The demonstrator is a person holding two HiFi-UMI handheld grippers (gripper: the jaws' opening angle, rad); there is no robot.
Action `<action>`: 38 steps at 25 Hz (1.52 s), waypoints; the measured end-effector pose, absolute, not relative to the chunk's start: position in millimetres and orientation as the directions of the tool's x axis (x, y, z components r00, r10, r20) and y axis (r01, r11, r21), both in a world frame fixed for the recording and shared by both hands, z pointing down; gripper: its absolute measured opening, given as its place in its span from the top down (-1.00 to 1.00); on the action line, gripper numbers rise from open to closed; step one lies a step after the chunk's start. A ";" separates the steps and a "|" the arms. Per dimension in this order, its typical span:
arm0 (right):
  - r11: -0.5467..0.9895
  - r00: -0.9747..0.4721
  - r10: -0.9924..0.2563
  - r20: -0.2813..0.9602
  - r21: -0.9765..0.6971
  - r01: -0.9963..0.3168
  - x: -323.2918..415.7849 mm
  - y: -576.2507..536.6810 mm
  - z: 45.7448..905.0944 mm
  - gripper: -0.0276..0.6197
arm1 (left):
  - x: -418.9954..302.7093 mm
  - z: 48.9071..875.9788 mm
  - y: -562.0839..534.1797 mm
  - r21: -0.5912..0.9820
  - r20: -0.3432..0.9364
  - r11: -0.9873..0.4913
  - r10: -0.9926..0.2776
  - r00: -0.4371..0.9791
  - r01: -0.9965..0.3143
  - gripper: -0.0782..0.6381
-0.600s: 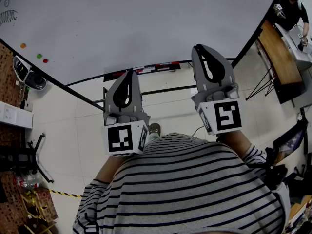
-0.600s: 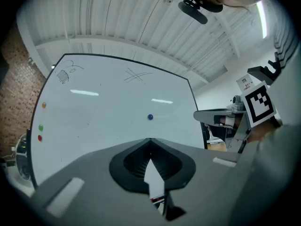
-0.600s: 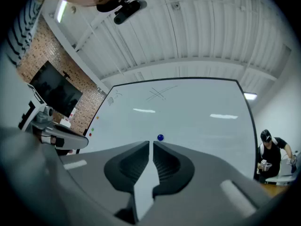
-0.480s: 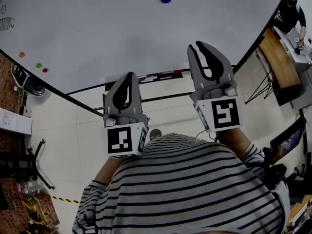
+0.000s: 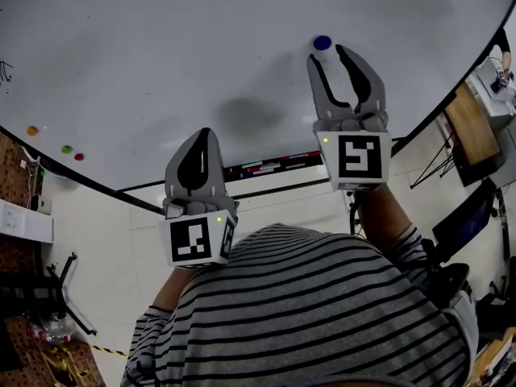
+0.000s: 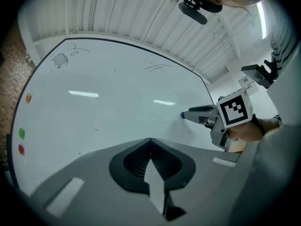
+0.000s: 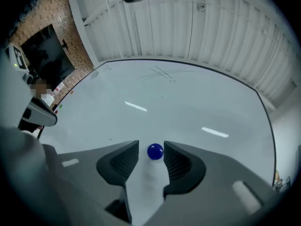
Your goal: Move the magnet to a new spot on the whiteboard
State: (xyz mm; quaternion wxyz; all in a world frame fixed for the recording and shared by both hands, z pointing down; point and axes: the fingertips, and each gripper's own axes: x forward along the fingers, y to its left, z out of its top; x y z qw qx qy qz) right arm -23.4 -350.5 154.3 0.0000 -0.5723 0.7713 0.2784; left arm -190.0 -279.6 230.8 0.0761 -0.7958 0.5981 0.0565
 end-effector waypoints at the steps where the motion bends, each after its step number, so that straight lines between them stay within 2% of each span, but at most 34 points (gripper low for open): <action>1: 0.180 -0.333 -0.886 -0.322 0.424 -0.888 -24.3 -357.9 154.2 0.44 | -194.4 231.1 -284.4 -0.055 -0.181 -0.272 -0.944 0.277 -0.961 0.74; 10: 0.166 -0.300 -0.877 -0.375 0.350 -0.922 -23.4 -375.3 152.1 0.46 | -207.3 245.7 -306.4 -0.024 -0.136 -0.269 -0.953 0.270 -0.963 0.74; 12: 0.164 -0.295 -0.874 -0.386 0.337 -0.927 -21.0 -374.5 151.4 0.54 | -204.9 246.6 -306.0 -0.021 -0.133 -0.274 -0.952 0.274 -0.962 0.74; 19: 0.191 -0.302 -0.880 -0.366 0.311 -0.931 -8.3 -369.2 158.5 0.54 | -192.0 252.0 -294.2 -0.019 -0.114 -0.273 -0.955 0.273 -0.962 0.74; 25: 0.257 -0.350 -0.852 -0.390 0.271 -0.928 -5.9 -319.8 148.5 0.54 | -176.2 246.3 -278.5 -0.029 -0.132 -0.275 -0.952 0.277 -0.961 0.74; 38: 0.374 -0.411 -0.860 -0.303 0.173 -0.911 52.1 -201.0 188.6 0.54 | -96.2 239.2 -195.0 -0.081 -0.155 -0.312 -0.934 0.321 -0.947 0.74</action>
